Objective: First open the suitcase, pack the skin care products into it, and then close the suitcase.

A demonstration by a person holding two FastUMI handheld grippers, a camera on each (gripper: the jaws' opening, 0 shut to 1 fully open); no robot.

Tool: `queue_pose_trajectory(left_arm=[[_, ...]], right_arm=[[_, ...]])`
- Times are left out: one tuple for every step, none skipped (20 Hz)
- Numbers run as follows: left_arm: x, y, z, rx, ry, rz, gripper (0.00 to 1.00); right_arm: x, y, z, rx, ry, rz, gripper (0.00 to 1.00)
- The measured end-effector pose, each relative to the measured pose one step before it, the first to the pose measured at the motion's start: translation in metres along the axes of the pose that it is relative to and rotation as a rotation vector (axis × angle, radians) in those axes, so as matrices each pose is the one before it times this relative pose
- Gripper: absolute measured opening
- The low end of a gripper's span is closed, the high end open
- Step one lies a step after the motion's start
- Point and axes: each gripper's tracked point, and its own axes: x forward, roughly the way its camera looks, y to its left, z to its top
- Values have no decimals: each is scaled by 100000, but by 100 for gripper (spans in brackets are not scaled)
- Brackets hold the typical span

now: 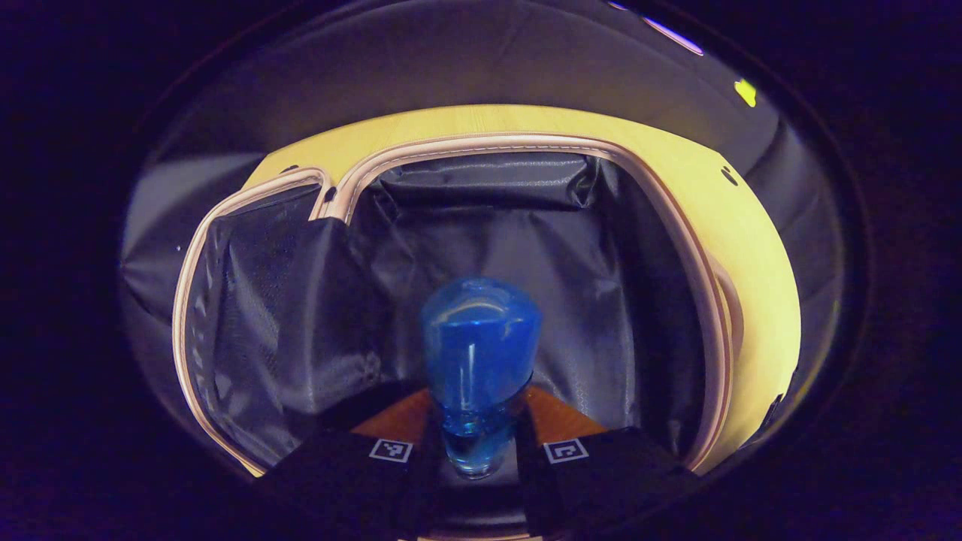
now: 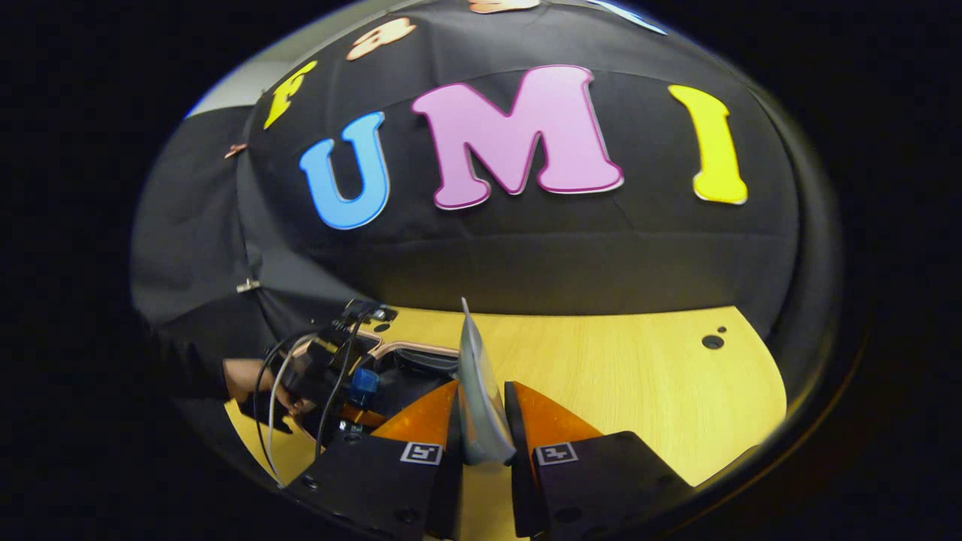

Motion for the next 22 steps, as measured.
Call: queue_pose_trajectory(left_arm=[[187,210,348,-1003,2500,215,48],[110,-5,19,-477,2442,-727,49],[-58,41,54,59,1590,-910,48],[44,119,-10,454,1045,-849,49],[82,112,-29,-109,195,29,48],[40,58,-150,-697,422,98,48],[317,111,-71,-102,291,726,49],[-484,-59,127,-76,-556,130,49],[-273,16,-30,-5,-44,377,49],[-610,272,65,-247,-2205,461,49],[-1661,475,302,-1036,-5289,744,50],[-1674,728,443,-496,-6164,705,52],[-1962,961,439,-1394,-6788,654,69],[-2135,697,351,-2221,-6812,597,85],[-2313,1372,434,-2030,-7195,2403,92],[-2170,1107,583,-2174,-7765,1289,99],[-2343,1185,411,-3210,-6747,2003,99],[-2125,864,147,-3126,-4900,973,98],[-2743,749,40,-3329,-6139,840,96],[-2493,815,-67,-2384,-4748,258,96],[-2049,270,-270,-2124,-2659,-1661,96],[-1327,-105,-675,-1673,-591,-2859,96]], right_arm=[[716,635,-220,-1476,122,1695,30],[634,740,-330,36,1173,1646,30],[733,837,-26,386,850,1158,30],[692,733,102,355,-32,704,30],[709,895,-159,523,1123,647,30],[594,807,-492,905,2020,1014,30],[564,874,-233,892,1429,796,30],[549,652,-178,326,1117,428,30],[399,538,-239,-217,1291,59,30],[673,500,-440,655,2148,282,30],[622,417,-102,1049,1642,124,30],[472,626,-120,1414,1619,-199,30],[436,448,-113,1334,1393,-283,27],[573,316,-114,506,1385,-605,30],[671,441,-156,-58,1433,-772,30],[842,659,-419,-605,1852,-310,30],[1210,525,-785,-1359,2817,-1112,29],[1182,440,-875,-1307,3613,-601,30],[1685,751,-1371,-318,5385,-1099,30],[1883,984,-1872,4675,7001,-495,30],[928,380,-1213,2982,5385,-41,30],[1276,-320,-1172,-755,4087,-2180,30]])
